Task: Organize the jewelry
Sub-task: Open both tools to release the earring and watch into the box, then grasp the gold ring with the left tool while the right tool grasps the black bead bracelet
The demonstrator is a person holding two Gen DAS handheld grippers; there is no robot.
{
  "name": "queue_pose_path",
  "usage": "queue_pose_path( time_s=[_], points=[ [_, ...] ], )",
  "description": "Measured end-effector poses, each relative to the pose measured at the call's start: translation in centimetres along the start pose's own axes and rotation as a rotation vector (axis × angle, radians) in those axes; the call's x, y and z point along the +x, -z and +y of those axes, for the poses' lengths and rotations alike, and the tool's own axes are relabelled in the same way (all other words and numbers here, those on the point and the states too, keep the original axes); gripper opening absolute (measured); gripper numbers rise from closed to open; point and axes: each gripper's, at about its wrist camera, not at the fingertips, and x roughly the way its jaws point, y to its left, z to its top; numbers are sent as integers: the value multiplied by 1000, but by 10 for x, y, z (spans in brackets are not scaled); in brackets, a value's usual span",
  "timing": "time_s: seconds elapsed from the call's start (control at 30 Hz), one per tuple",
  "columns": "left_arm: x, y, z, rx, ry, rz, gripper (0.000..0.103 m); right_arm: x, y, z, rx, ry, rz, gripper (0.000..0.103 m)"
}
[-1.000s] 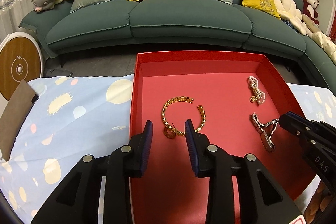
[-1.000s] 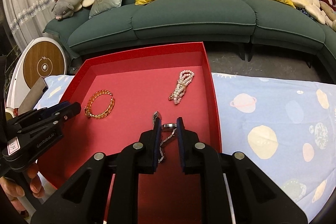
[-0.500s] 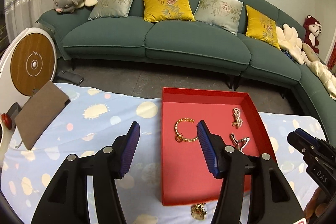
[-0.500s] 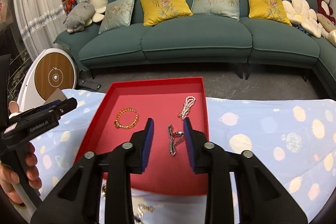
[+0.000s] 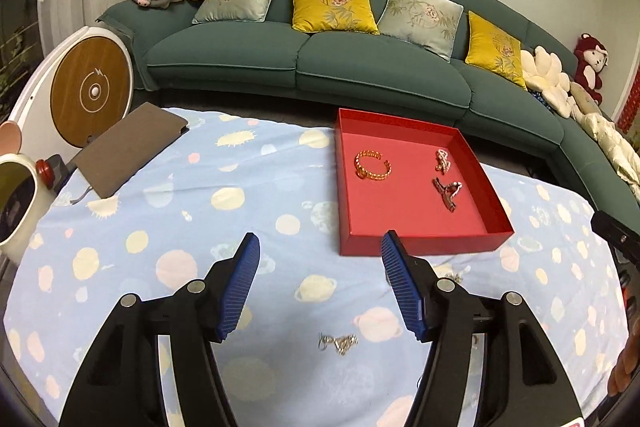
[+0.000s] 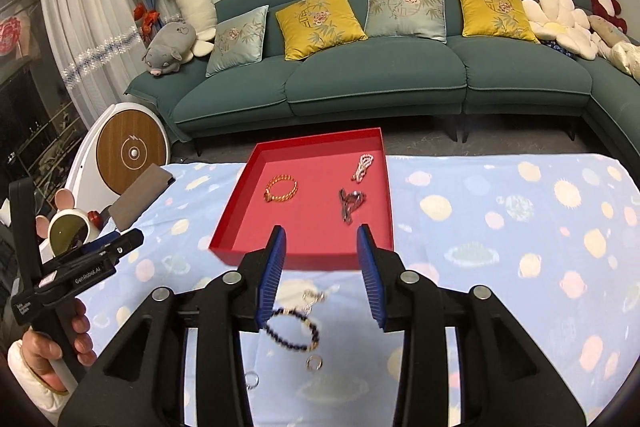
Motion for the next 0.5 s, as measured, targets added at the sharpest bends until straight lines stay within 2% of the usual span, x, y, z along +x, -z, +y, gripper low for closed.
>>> queue_pose_path(
  time_s=[0.03, 0.17, 0.37, 0.5],
  points=[
    [-3, 6, 2, -11, 4, 3, 62, -5, 5, 1, 11, -4, -4, 48],
    [-9, 29, 8, -51, 45, 35, 62, -17, 30, 3, 62, -35, 9, 50],
    [4, 54, 3, 25, -3, 78, 62, -7, 70, 12, 24, -19, 77, 50],
    [14, 60, 5, 15, 11, 107, 62, 10, 86, 9, 26, 0, 126, 50]
  ],
)
